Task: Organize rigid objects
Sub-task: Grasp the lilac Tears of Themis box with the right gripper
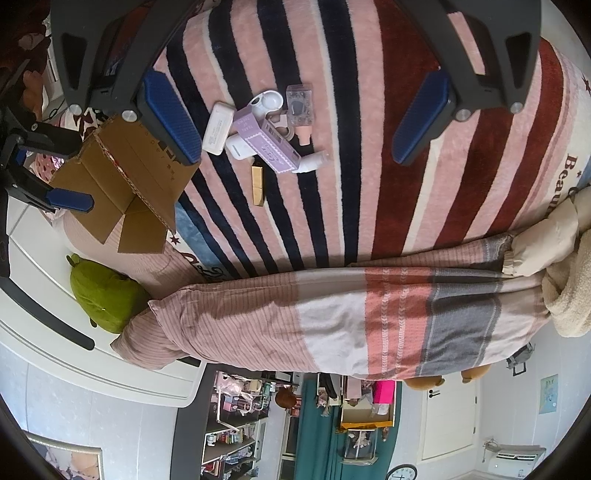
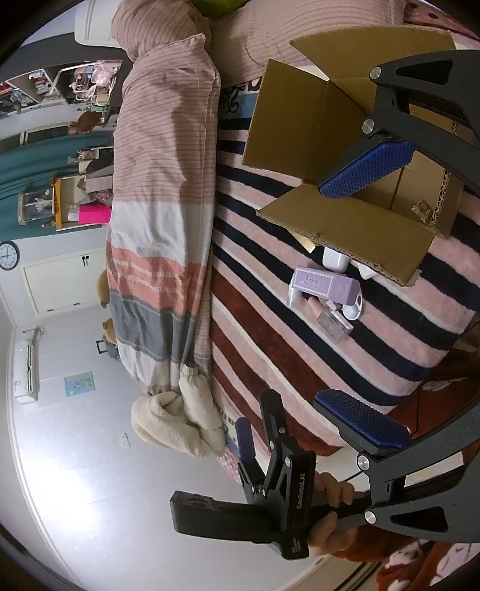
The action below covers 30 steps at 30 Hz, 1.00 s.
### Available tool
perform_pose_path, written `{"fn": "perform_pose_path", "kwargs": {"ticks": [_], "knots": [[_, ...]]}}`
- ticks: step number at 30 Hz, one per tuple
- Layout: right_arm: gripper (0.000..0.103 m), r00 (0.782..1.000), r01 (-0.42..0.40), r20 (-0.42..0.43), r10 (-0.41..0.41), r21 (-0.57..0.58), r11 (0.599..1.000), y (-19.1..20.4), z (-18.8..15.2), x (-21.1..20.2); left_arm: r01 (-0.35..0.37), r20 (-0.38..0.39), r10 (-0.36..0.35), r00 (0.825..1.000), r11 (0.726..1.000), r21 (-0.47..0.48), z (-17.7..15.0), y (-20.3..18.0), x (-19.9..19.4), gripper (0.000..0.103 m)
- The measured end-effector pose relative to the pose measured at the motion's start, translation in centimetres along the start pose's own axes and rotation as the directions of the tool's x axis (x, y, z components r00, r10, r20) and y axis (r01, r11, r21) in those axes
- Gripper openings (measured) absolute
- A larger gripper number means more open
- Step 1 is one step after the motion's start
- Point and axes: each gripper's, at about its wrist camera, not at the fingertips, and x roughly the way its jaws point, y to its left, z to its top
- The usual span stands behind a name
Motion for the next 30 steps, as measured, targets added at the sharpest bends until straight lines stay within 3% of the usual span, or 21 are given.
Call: {"fn": "perform_pose_path", "kwargs": {"ticks": [20,24,26,30], "knots": [[0.101,1.000,0.024,0.003,-0.024,-0.012,1.000,2.0,-0.4,0.8,0.049,0.016,-0.048,0.999,0.999,-0.008,-0.1,2.0,0.2,0.103],[0.080,0.999,0.053,-0.003,-0.053,-0.077,0.996,4.4,0.5,2.4,0.036,0.036,-0.035,0.999,0.999,-0.020,-0.2,4.1,0.7,0.103],[0.067,0.999,0.023,-0.024,-0.026,-0.107,0.994,5.7,0.8,3.9,0.044,0.033,-0.042,0.999,0.998,-0.035,-0.3,5.3,1.1,0.103],[0.052,0.991,-0.033,-0.130,0.020,-0.106,0.994,7.1,0.7,9.1,0.010,0.021,-0.008,1.000,0.997,-0.081,-1.1,8.0,2.5,0.103]]}}
